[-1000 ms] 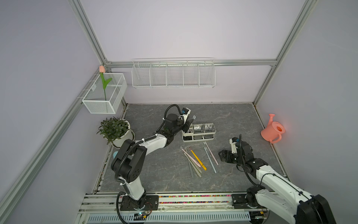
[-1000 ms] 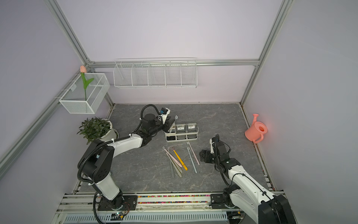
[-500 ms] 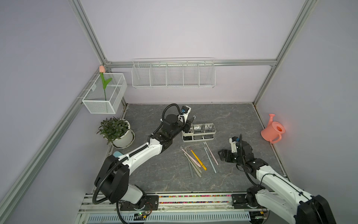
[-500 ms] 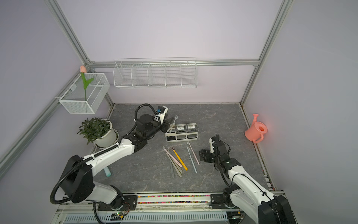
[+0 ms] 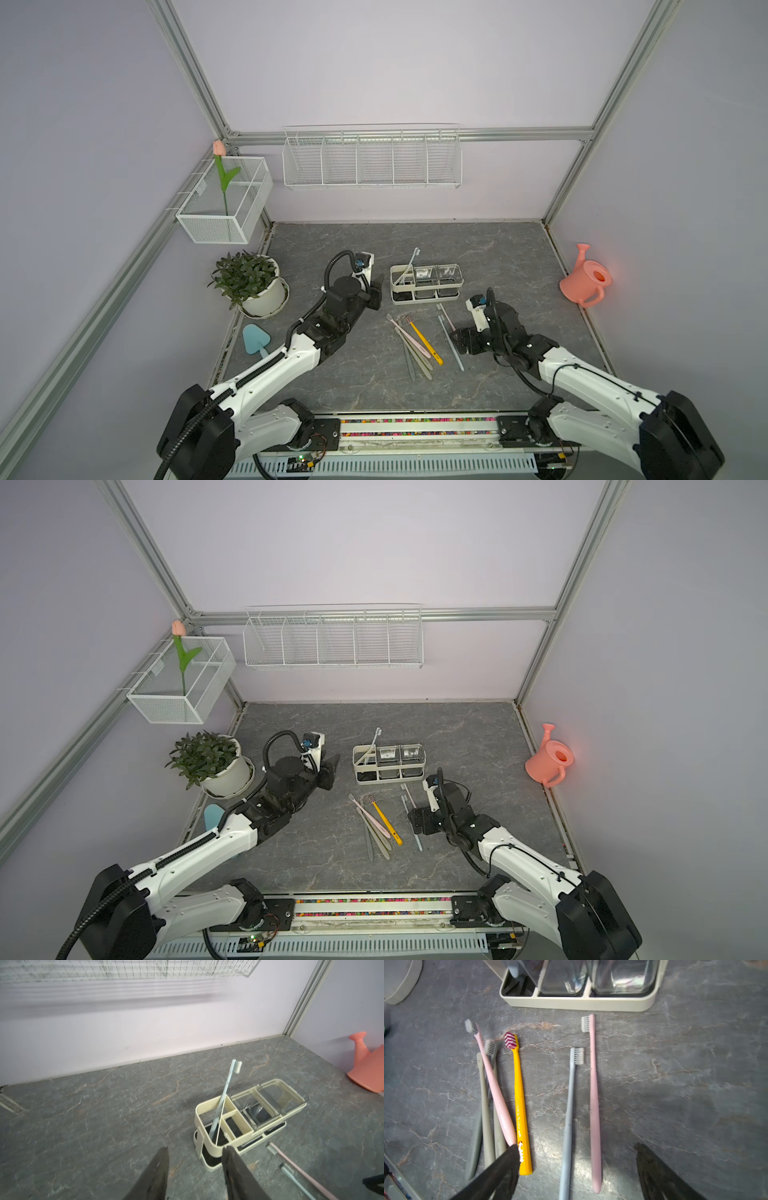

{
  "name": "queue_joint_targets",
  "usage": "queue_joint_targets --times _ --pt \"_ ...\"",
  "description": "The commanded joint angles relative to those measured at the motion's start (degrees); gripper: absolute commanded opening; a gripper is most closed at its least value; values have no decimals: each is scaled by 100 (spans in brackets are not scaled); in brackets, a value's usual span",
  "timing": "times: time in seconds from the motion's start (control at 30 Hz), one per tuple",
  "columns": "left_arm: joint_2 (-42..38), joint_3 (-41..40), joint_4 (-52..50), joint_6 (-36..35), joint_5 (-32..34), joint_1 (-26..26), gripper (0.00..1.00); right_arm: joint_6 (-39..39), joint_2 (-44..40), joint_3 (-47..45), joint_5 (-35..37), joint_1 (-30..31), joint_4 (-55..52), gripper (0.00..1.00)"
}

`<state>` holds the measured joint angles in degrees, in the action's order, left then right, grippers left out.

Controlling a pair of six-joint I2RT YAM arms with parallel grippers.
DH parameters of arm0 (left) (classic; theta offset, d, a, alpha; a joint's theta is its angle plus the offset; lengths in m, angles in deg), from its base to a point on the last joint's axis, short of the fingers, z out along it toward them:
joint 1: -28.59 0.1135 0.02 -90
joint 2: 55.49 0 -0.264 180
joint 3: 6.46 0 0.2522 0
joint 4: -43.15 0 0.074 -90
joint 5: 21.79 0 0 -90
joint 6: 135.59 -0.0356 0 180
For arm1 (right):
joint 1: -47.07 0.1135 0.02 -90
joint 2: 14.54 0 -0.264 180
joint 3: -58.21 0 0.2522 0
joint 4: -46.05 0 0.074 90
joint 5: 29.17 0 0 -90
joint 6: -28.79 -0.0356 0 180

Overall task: Place the toothbrush into the toothbrush holder
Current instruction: Pick up the toothbrush from the center of the board.

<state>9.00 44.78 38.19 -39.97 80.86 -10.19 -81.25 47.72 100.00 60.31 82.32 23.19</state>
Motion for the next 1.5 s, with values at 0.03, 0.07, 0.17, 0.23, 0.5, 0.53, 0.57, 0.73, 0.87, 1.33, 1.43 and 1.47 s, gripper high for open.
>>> queue_joint_targets --times 0.03,0.07,0.17,0.23,0.5,0.53,0.57,0.73,0.87,1.33,1.43,1.47 --pt "-356 -603 587 338 39 0 46 237 425 341 435 390 -142 92" --pt "-428 -780 796 333 -13 3 46 258 512 413 476 499 -145 93" --pt "-635 -1221 1223 355 37 1 46 264 738 663 648 805 -220 94" --pt "-732 -1473 1468 392 172 3 46 244 923 828 691 945 -263 98" --pt "-577 -1505 1423 471 458 2 46 -125 1789 1130 336 1330 -3 96" --pt "-514 -1493 1416 492 463 3 46 -124 1896 1193 345 1410 -33 95" --pt "-455 -1467 1414 500 450 2 47 -131 1986 1254 368 1495 -70 95" --pt "-291 -1395 1383 526 453 6 47 -167 2217 1499 557 1805 -162 93" --pt "-318 -1410 1379 536 520 8 47 -185 2337 1619 548 1928 -120 89" --pt "-297 -1351 1241 575 623 3 47 -119 3043 2075 309 2079 -13 66" --pt "-288 -1337 1221 580 605 5 47 -77 3163 2195 290 2081 -32 61" --pt "-290 -1335 1213 580 607 3 47 -73 3184 2198 312 2076 -8 61"
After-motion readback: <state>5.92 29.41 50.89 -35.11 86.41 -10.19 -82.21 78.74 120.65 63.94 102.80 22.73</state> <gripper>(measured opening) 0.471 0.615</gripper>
